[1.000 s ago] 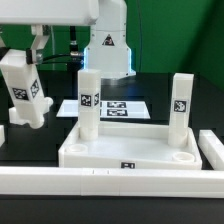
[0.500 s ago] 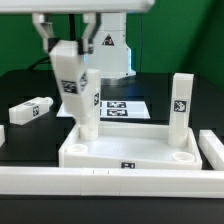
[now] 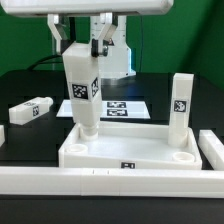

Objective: Assemble desk

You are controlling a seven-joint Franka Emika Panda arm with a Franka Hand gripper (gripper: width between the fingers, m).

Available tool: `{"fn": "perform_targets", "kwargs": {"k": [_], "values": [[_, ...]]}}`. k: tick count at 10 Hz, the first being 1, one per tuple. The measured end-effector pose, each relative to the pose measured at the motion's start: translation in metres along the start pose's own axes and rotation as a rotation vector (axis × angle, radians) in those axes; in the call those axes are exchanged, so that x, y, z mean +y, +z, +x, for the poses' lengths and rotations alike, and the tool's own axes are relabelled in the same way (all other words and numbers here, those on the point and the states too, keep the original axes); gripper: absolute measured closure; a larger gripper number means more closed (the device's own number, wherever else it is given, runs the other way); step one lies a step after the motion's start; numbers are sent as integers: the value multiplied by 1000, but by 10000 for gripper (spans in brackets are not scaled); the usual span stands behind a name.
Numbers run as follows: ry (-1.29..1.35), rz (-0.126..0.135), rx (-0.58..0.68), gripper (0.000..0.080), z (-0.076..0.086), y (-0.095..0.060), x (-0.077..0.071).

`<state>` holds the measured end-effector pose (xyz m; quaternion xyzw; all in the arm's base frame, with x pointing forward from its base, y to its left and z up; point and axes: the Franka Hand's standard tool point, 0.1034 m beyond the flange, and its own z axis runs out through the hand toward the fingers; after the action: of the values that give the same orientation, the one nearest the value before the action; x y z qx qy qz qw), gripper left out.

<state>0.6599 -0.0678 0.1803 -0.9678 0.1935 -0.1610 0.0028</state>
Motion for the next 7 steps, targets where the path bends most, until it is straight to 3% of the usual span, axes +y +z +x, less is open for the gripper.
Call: {"fn": "perform_targets", "kwargs": {"k": [2, 5, 7], "values": [[3, 31, 147, 507, -12, -1, -25], [17, 67, 116, 507, -33, -7, -75], [7, 66, 114, 507, -35, -5, -76]]}}
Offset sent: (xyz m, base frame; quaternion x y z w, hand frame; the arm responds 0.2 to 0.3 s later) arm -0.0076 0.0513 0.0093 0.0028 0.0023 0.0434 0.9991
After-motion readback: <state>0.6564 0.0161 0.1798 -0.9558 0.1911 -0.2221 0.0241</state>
